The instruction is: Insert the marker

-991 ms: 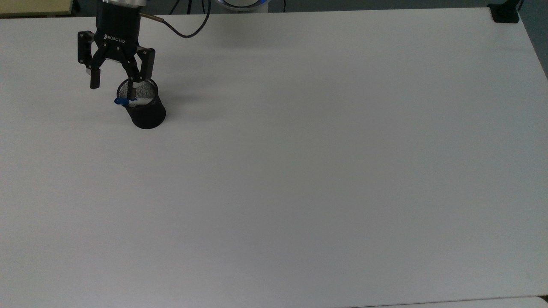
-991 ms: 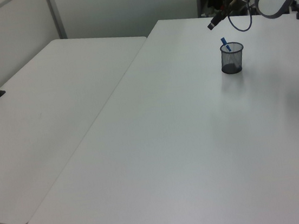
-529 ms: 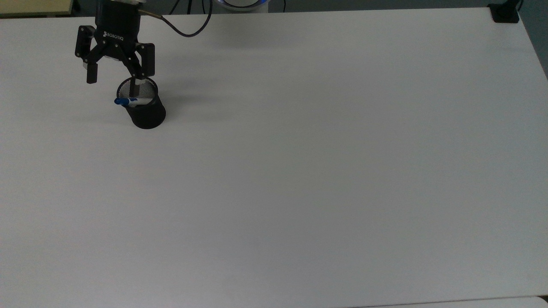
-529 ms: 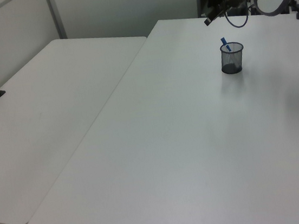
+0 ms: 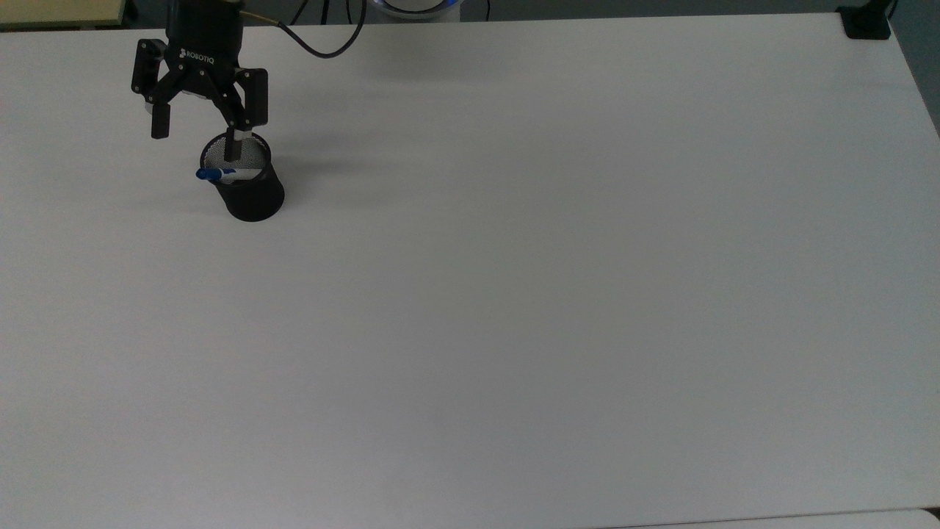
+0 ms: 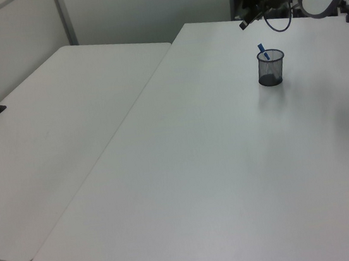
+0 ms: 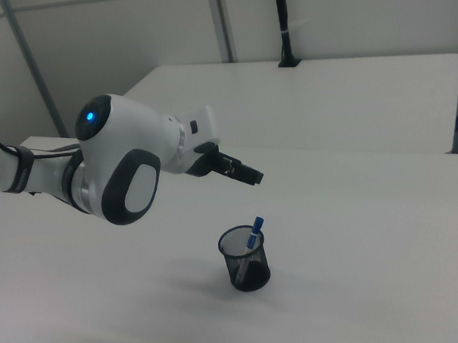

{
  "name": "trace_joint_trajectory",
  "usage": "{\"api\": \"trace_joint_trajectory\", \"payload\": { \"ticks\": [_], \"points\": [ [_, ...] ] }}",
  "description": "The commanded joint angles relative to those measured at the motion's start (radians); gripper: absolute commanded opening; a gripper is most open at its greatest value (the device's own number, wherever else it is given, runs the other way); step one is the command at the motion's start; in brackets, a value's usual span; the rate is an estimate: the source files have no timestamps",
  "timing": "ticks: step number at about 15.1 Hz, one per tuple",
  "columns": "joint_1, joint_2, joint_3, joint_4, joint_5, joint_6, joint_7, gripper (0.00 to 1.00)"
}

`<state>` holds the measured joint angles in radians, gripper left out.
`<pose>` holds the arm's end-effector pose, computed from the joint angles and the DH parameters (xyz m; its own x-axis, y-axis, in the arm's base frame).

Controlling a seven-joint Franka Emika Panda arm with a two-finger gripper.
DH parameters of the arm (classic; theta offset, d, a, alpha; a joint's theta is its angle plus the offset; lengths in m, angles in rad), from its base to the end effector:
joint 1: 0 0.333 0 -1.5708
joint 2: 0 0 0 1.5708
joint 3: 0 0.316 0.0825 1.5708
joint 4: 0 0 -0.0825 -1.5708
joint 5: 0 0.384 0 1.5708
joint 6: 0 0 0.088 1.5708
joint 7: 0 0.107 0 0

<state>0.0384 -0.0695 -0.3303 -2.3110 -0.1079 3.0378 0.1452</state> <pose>0.5290 -0.1531 0.4657 0.6558 -0.2528 0.7113 -0.3197 -0.9466 -0.0417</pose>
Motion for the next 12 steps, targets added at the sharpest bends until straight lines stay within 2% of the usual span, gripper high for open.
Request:
{"api": "trace_joint_trajectory", "payload": {
  "ticks": [1,4,7,8,10,12],
  "points": [
    [-0.002,-0.058,0.007,0.020,0.013,-0.149,0.007,1.00],
    [0.005,-0.047,0.007,0.222,0.026,-0.570,0.001,1.00],
    [0.012,-0.030,0.022,0.410,0.109,-0.969,-0.061,1.00],
    [0.009,-0.026,0.042,0.462,0.138,-1.075,-0.087,1.00],
    [0.002,-0.010,0.077,0.550,0.152,-1.235,-0.087,1.00],
    [-0.008,0.000,0.144,0.622,0.151,-1.354,-0.084,1.00]
  ]
}}
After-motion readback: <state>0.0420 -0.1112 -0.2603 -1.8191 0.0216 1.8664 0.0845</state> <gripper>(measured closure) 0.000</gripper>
